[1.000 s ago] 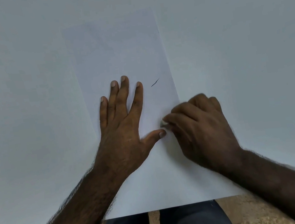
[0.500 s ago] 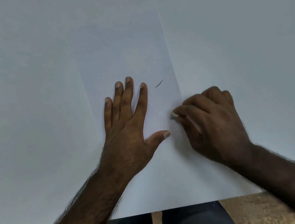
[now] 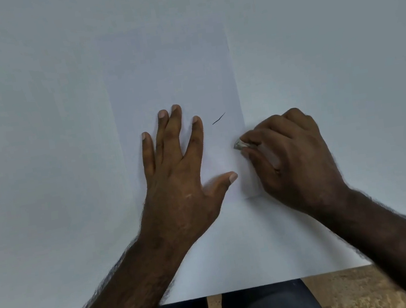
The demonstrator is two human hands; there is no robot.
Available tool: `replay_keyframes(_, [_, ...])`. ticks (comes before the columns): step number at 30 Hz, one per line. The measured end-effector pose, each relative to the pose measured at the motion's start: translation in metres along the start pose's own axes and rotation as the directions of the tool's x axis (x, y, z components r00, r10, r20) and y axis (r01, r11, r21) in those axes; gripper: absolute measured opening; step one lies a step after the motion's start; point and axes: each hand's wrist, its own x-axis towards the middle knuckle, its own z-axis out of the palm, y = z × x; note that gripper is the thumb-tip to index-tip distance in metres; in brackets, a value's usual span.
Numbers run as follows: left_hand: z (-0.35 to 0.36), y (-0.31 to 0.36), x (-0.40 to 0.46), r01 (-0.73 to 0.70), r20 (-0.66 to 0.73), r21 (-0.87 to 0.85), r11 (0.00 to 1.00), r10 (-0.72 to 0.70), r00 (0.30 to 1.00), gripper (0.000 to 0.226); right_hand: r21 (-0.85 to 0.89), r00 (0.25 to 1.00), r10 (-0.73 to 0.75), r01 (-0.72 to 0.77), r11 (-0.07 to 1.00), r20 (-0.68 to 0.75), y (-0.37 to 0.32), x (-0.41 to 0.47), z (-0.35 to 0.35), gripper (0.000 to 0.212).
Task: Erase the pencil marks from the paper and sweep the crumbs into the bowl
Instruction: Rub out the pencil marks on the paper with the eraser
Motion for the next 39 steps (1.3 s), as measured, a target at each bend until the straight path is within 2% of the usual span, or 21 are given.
replay_keyframes(4, [0.001, 0.001, 0.007, -0.027, 0.064, 0.046, 0.999, 0.024, 0.998, 0.102, 0.053, 0.998, -0.047, 0.045, 0.998, 0.037, -0.005, 0.006, -0.001, 0.015])
replay_keyframes(8, [0.000, -0.006, 0.008, -0.046, 0.097, 0.093, 0.995, 0.037, 0.995, 0.105, 0.102, 0.962, -0.223, 0.209, 0.973, 0.156, -0.008, 0.006, -0.005, 0.018])
replay_keyframes(11, [0.001, -0.007, 0.009, -0.028, 0.095, 0.105, 0.994, 0.018, 0.995, 0.113, 0.045, 0.932, -0.316, 0.314, 0.948, 0.177, -0.007, 0.018, -0.005, 0.018])
replay_keyframes(17, [0.001, -0.007, 0.011, 0.002, 0.094, 0.103, 0.995, -0.012, 0.995, 0.125, -0.028, 0.968, -0.247, 0.248, 0.968, 0.042, -0.003, 0.050, 0.000, 0.015])
replay_keyframes(21, [-0.001, -0.005, 0.010, 0.003, 0.086, 0.081, 0.997, -0.010, 0.996, 0.121, 0.052, 0.914, -0.353, 0.350, 0.935, 0.199, -0.009, 0.022, -0.007, 0.018])
replay_keyframes(23, [-0.002, -0.004, 0.010, 0.000, 0.088, 0.078, 0.997, -0.007, 0.996, 0.121, 0.038, 0.900, -0.376, 0.377, 0.925, 0.221, -0.010, 0.020, -0.006, 0.016])
replay_keyframes(29, [-0.001, -0.006, 0.011, 0.002, 0.107, 0.105, 0.994, -0.013, 0.994, 0.128, -0.055, 0.979, -0.205, 0.205, 0.977, 0.001, -0.006, 0.066, 0.007, 0.018])
replay_keyframes(34, [-0.001, -0.005, 0.011, -0.010, 0.086, 0.090, 0.996, 0.002, 0.996, 0.119, 0.043, 0.936, -0.315, 0.312, 0.949, 0.155, -0.020, 0.013, 0.002, 0.019])
replay_keyframes(36, [0.000, -0.005, 0.010, -0.012, 0.079, 0.095, 0.995, 0.005, 0.997, 0.118, 0.046, 0.944, -0.302, 0.298, 0.953, 0.134, -0.019, 0.010, 0.002, 0.017])
replay_keyframes(39, [0.001, -0.005, 0.011, -0.006, 0.076, 0.097, 0.995, -0.001, 0.997, 0.122, -0.030, 0.971, -0.236, 0.236, 0.971, 0.027, -0.013, 0.038, 0.008, 0.016])
